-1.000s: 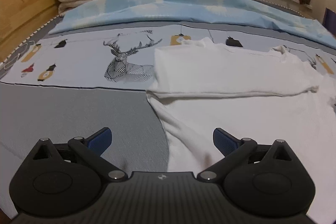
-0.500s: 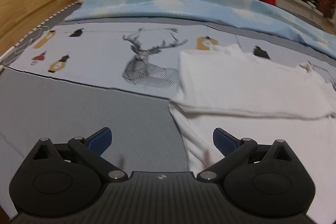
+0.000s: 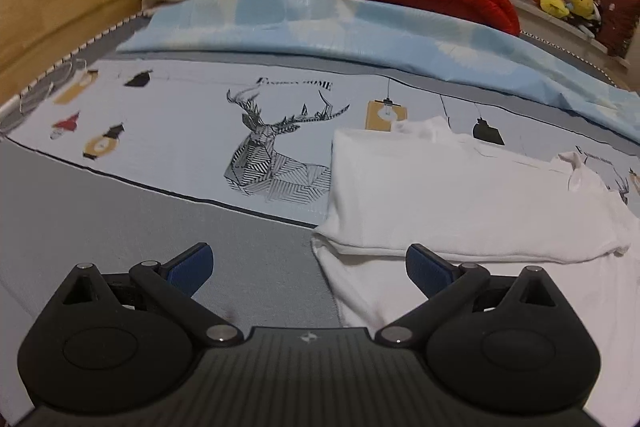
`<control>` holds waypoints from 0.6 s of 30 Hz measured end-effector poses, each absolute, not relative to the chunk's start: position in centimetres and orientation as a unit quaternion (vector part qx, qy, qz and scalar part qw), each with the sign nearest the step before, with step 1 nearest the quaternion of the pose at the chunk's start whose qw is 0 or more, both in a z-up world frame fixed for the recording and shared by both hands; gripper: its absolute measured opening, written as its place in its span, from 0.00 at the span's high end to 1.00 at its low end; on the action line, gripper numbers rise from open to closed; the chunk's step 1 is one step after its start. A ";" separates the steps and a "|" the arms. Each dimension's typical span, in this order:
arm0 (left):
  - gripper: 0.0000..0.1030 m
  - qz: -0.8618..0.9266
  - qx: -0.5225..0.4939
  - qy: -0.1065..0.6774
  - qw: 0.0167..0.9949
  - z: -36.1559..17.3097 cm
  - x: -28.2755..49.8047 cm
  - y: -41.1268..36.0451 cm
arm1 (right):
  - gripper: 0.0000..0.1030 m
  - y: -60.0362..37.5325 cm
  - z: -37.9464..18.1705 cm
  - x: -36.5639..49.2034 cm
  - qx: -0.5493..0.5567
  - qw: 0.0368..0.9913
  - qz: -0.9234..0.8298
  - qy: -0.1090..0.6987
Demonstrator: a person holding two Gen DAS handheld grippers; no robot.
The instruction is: Fold small clothes
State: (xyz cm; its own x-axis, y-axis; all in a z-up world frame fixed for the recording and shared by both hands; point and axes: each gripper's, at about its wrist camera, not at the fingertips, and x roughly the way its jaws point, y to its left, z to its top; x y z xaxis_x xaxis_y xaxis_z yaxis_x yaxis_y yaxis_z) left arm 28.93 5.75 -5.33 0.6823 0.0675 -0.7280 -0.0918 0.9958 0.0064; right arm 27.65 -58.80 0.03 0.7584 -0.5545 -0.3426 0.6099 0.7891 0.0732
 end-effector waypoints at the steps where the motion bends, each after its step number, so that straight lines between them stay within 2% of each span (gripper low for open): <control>1: 0.00 0.046 -0.011 0.393 0.918 -5.2 28.7 5.9 | 0.96 -55.4 2.3 28.7 0.066 0.951 -0.273 0.132; 4: 0.00 0.064 -0.005 0.372 0.926 -4.4 27.8 7.0 | 0.96 -43.8 6.5 30.8 0.032 0.986 -0.143 0.077; 7: 0.00 0.088 -0.013 0.357 0.930 -3.8 27.3 8.8 | 0.94 -31.0 5.9 32.5 0.029 0.997 -0.004 0.073; 8: 0.00 0.096 -0.016 0.359 0.928 -3.6 27.3 9.6 | 0.85 -27.1 4.6 33.0 0.033 0.994 0.039 0.092; 9: 0.00 0.105 -0.019 0.362 0.926 -3.6 27.3 10.3 | 0.55 -23.2 2.6 33.5 0.036 0.987 0.086 0.129; 10: 0.00 0.115 -0.026 0.369 0.922 -3.7 27.4 11.2 | 0.42 -19.7 0.1 34.0 0.035 0.972 0.130 0.193; 11: 0.00 0.120 -0.035 0.374 0.919 -3.7 27.5 12.0 | 0.37 -17.2 -2.3 34.1 0.026 0.955 0.155 0.250; 12: 0.00 0.122 -0.046 0.379 0.916 -3.8 27.4 12.8 | 0.41 -15.4 -4.6 33.5 0.007 0.942 0.170 0.291; 14: 0.00 0.119 -0.061 0.385 0.913 -4.0 27.2 14.1 | 0.40 -15.0 -7.4 31.1 -0.038 0.932 0.167 0.318; 18: 0.00 0.110 -0.079 0.390 0.911 -3.9 27.0 15.0 | 0.37 -22.1 -7.4 27.3 -0.031 0.935 0.077 0.344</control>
State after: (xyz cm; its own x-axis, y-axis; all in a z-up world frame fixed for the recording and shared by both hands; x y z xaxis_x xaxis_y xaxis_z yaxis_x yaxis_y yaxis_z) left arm 26.96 15.01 -3.90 0.6710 0.1378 -0.7285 -0.2614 0.9634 -0.0586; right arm 27.28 -22.10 -7.43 0.7515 0.1239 -0.6480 -0.1658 0.9861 -0.0038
